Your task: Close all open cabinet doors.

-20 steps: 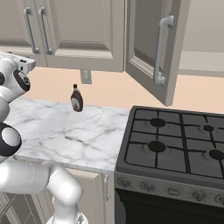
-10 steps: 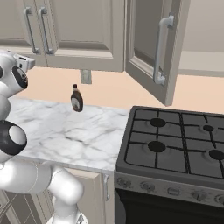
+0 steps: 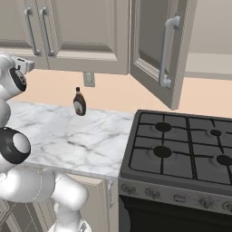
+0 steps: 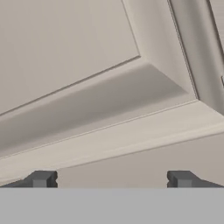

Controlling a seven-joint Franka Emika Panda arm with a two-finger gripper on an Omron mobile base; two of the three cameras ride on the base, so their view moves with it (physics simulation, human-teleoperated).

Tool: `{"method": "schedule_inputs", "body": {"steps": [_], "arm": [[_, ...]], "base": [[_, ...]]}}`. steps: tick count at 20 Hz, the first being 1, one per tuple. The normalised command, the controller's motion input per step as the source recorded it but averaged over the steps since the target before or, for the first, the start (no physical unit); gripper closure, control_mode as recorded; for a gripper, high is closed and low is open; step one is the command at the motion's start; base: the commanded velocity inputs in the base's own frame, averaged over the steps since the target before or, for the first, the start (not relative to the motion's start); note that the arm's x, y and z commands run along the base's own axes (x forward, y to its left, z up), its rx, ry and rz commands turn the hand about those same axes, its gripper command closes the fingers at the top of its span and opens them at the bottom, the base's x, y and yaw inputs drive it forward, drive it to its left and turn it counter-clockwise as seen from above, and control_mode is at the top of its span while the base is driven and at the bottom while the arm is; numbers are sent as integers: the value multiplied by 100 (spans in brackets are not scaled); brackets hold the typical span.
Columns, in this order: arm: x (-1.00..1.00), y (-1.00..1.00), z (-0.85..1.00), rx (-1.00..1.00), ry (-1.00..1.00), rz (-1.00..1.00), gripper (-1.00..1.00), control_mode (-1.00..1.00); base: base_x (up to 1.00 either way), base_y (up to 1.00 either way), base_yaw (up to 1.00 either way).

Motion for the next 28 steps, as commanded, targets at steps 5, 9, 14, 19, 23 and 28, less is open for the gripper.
{"method": "schedule_inputs", "body": {"steps": [5, 9, 14, 19, 23, 28], "arm": [[-44, 0, 1, -6, 1, 0, -100, -100], [-62, -12, 12, -6, 8, 0, -100, -100], [-80, -27, 8, -7, 8, 0, -100, -100], [-82, -35, 16, -6, 9, 0, -100, -100], [-77, -39, 13, -6, 9, 0, -100, -100], [-76, -45, 6, -8, 6, 0, -100, -100]], "base": [[0, 0, 0], [0, 0, 0], [0, 0, 0], [0, 0, 0], [0, 0, 0], [0, 0, 0]]}}
